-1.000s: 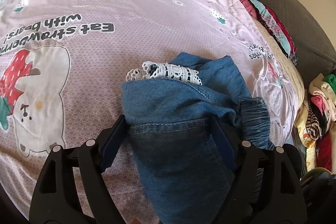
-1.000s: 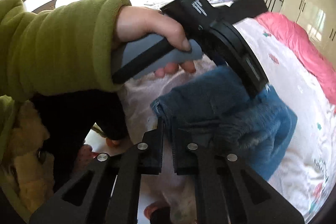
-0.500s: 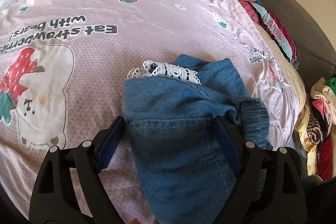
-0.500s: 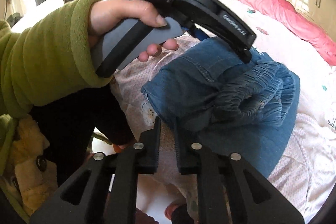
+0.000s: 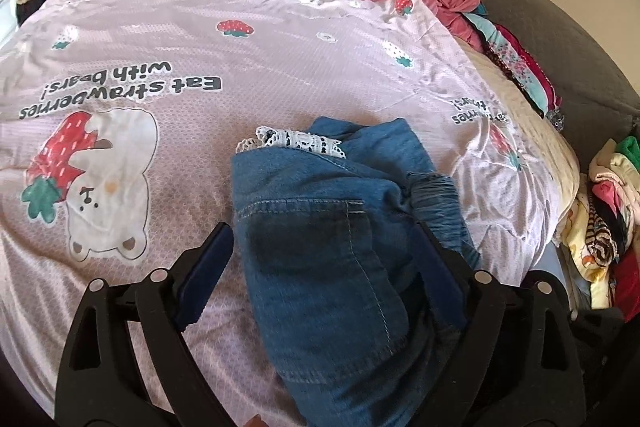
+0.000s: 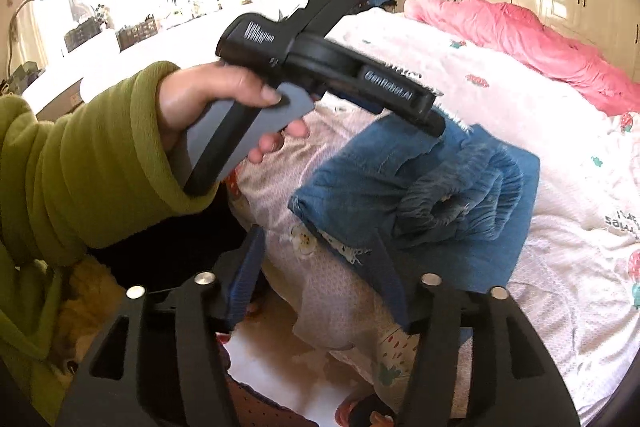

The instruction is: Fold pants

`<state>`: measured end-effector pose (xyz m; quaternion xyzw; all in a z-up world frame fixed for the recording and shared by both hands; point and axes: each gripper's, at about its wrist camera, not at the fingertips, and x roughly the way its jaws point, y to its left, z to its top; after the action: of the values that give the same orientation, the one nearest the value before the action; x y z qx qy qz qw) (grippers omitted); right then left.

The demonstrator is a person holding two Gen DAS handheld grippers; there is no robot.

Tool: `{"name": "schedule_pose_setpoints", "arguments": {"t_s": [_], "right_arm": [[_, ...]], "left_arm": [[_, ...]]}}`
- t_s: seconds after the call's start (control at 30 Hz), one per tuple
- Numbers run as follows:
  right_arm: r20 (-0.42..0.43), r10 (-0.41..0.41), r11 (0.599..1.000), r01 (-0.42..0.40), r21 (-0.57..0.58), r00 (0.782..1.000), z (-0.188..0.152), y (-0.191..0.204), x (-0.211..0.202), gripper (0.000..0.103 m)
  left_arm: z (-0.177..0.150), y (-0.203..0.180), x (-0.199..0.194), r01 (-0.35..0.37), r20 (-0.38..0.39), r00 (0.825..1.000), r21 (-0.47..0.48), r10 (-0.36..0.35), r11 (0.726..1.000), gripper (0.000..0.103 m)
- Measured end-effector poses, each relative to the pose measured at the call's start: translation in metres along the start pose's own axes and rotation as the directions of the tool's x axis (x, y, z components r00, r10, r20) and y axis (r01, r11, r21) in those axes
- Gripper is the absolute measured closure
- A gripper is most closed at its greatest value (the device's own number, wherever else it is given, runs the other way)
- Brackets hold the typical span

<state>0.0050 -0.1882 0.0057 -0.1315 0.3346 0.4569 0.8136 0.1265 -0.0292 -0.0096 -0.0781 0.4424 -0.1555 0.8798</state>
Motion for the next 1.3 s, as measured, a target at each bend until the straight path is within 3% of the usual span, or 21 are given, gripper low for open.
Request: {"name": "schedule_pose_setpoints", "arguments": {"t_s": [0.1, 0.13, 0.37, 0.43, 0.5, 0.73, 0.83, 1.3], "right_arm": [[0.028, -0.003, 1.000, 0.002, 0.020, 1.000, 0.003, -0.003, -0.008, 0.041], [0.037, -0.010, 1.000, 0.008, 0.030, 0.999, 0.004, -0.004, -0.012, 0.035], [0.081, -0.058, 0.995, 0.051, 0.089, 0.995, 0.005, -0.013, -0.023, 0.033], [0.096, -0.079, 0.989, 0.066, 0.130, 0.992, 0.006, -0.021, -0.028, 0.022], [0.108, -0.099, 0.983, 0.080, 0.167, 0.989, 0.005, -0.029, -0.031, 0.020], [0.085, -0.166, 0.959, 0.140, 0.244, 0.983, 0.001, -0.049, -0.033, 0.019], [0.073, -0.193, 0.945, 0.166, 0.281, 0.978, -0.002, -0.057, -0.032, 0.009], [0.032, -0.274, 0.880, 0.238, 0.410, 0.961, -0.015, -0.088, -0.031, 0.009]], "left_arm": [[-0.002, -0.003, -0.008, -0.003, 0.013, 1.000, 0.003, 0.003, 1.000, 0.018], [-0.002, -0.004, -0.010, -0.006, 0.017, 1.000, 0.005, 0.005, 1.000, 0.018], [-0.006, -0.012, -0.026, -0.007, 0.049, 0.999, 0.021, 0.005, 1.000, 0.014], [-0.008, -0.014, -0.030, -0.007, 0.055, 0.998, 0.028, 0.005, 1.000, 0.013], [-0.011, -0.016, -0.033, -0.014, 0.062, 0.998, 0.034, 0.012, 0.999, 0.012], [-0.020, -0.013, -0.043, -0.033, 0.078, 0.997, 0.036, 0.030, 0.999, 0.010], [-0.026, -0.008, -0.047, -0.037, 0.080, 0.996, 0.026, 0.035, 0.999, 0.010], [-0.047, 0.018, -0.049, -0.040, 0.060, 0.997, -0.047, 0.043, 0.998, 0.010]]}}
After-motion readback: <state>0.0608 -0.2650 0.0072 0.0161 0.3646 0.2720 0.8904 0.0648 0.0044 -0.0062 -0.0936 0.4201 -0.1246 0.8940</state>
